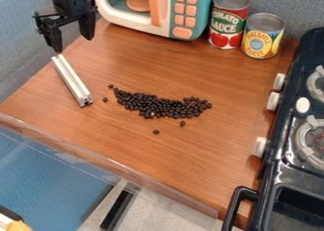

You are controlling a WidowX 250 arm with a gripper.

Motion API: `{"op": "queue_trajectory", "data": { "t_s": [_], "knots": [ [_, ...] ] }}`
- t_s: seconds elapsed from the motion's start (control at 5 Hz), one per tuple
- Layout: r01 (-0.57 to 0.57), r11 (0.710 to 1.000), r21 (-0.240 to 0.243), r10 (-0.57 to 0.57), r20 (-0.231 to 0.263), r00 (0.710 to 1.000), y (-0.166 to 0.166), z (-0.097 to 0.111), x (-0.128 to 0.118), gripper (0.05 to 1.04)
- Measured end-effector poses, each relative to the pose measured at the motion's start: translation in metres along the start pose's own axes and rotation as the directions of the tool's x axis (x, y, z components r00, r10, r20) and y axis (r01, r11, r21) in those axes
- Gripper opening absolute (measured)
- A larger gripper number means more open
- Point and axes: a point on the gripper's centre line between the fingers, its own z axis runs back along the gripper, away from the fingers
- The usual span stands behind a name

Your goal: Sweep into pile

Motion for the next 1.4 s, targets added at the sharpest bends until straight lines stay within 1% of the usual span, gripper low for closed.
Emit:
{"op": "queue_trajectory", "data": {
  "t_s": [0.2, 0.4, 0.6, 0.8, 1.2, 1.4],
  "knots": [
    [0.007, 1.000, -0.030, -0.006, 0.031, 1.000, -0.002, -0.015, 0.004, 1.001],
    [0.097, 0.995, -0.022, -0.095, 0.062, 0.993, -0.006, -0.023, 0.009, 1.001],
    [0.136, 0.990, -0.027, -0.134, 0.074, 0.988, -0.015, -0.032, 0.010, 1.001],
    [0.194, 0.981, -0.003, -0.193, 0.050, 0.980, -0.019, -0.032, 0.013, 1.001],
    [0.222, 0.975, 0.019, -0.223, 0.033, 0.974, -0.027, -0.042, 0.008, 1.001],
    [0.236, 0.971, 0.035, -0.237, 0.030, 0.971, -0.026, -0.042, 0.006, 1.001]
  ]
}}
